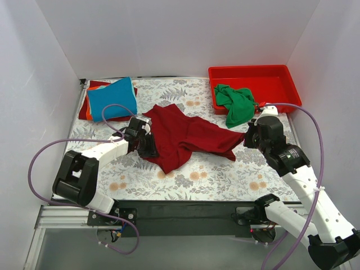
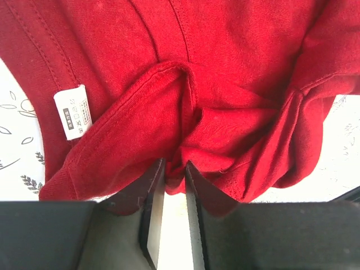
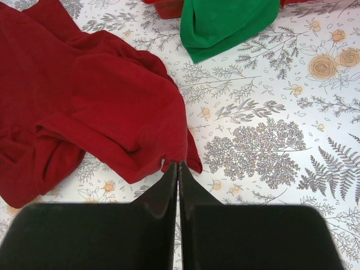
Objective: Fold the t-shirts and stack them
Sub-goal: Flatten the tshirt out
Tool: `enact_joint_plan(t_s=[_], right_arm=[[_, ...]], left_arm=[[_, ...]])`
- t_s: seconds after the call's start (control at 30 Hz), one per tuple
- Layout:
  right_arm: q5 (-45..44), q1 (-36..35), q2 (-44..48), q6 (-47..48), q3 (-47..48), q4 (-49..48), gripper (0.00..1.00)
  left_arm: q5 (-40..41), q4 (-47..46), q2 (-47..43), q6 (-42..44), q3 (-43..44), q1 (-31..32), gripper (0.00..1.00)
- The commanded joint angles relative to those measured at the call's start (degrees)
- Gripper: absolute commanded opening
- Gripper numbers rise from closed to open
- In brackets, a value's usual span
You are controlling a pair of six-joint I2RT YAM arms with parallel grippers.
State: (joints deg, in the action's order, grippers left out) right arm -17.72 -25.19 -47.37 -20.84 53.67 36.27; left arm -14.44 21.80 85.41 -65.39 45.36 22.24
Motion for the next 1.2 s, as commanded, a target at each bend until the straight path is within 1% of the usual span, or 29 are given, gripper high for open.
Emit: enact_joint_plan(t_s=[0.0,0.07,0.1,0.13,0.27,0.37,0.5,0.53,0.6,0.63,0.73,0.77,0.83,0.87,0.93,1.0,1.03,1.1,1.13,1.17], right_arm=[[0.14,0.14,0.09,0.01,0.73,-1.55,0.01],[0.22,0.14,0.0,-0.08,0.65,-1.47,0.01],[0.22,0.14,0.0,-0.08,0.65,-1.55,0.01],[0.22,0.14,0.0,-0.16,0.56,-1.47,0.01],[-0.21,0.14,-0.26,0.27,0.73,-1.55,0.01],[-1.35,0.14,-1.57,1.24,1.96,-1.55,0.01],[-4.16,0.14,-5.35,3.52,5.91,-1.9,0.01],[-5.47,0.14,-7.36,4.92,8.36,-2.17,0.01],[-6.54,0.23,-9.48,7.11,11.79,-2.61,0.01],[-7.24,0.14,-11.49,7.74,15.64,-2.78,0.01],[-8.47,0.32,-14.67,9.85,22.68,-3.4,0.01],[-8.74,0.32,-16.59,10.29,27.49,-3.49,0.01],[-9.18,0.4,-18.45,11.34,33.23,-3.75,0.01],[-9.09,0.4,-20.02,11.52,38.65,-3.93,0.01],[-9.09,0.4,-21.52,12.05,43.6,-4.02,0.01],[-8.65,0.4,-22.85,12.4,50.79,-4.28,0.01],[-7.87,0.4,-23.02,12.58,53.09,-4.54,0.01],[-6.99,0.4,-23.03,13.54,57.92,-5.59,0.01],[-6.2,0.4,-22.85,13.89,59.17,-5.86,0.01],[-5.76,0.4,-21.89,14.16,60.14,-6.73,0.01]], left_arm=[[0.28,-0.1,-1.47,0.43,1.13,-0.18,0.18],[1.16,1.39,-2.08,0.43,1.48,-0.18,0.16],[2.91,2.1,-2.35,0.26,2.09,-0.27,0.09],[3.97,4.11,-2.7,-0.26,2.53,-0.27,0.0],[5.21,7.55,-3.75,-1.06,4.29,-0.27,0.0],[7.4,10.1,-5.07,-2.46,7.45,-0.79,0.0],[6.44,12.73,-3.59,-2.99,17.1,-5.26,0.0],[4.35,13.7,-1.93,-3.08,22.61,-7.89,0.0],[2.41,14.75,0.19,-3.43,28.52,-10.45,0.0],[0.83,15.8,1.07,-3.69,35.69,-12.72,0.0],[-1.03,18.44,5.55,-5.97,47.58,-16.08,0.0],[-2.51,18.89,6.43,-7.03,55.89,-18.18,0.0],[-3.31,19.33,8.72,-10.1,63.32,-20.12,0.0],[-3.58,19.42,9.33,-11.24,70.84,-20.74,0.0],[-3.41,19.07,10.48,-14.22,77.39,-21.45,0.0],[-2.71,18.02,10.13,-15.82,83.45,-22.06,0.0],[-2.35,15.58,8.22,-17.04,84.01,-22.06,0.0],[-1.39,11.18,4.79,-17.84,82.79,-22.06,0.0],[0.27,6.37,-0.1,-17.93,80.08,-22.15,0.0],[1.33,3.71,-2.41,-17.94,78.14,-22.15,0.0]])
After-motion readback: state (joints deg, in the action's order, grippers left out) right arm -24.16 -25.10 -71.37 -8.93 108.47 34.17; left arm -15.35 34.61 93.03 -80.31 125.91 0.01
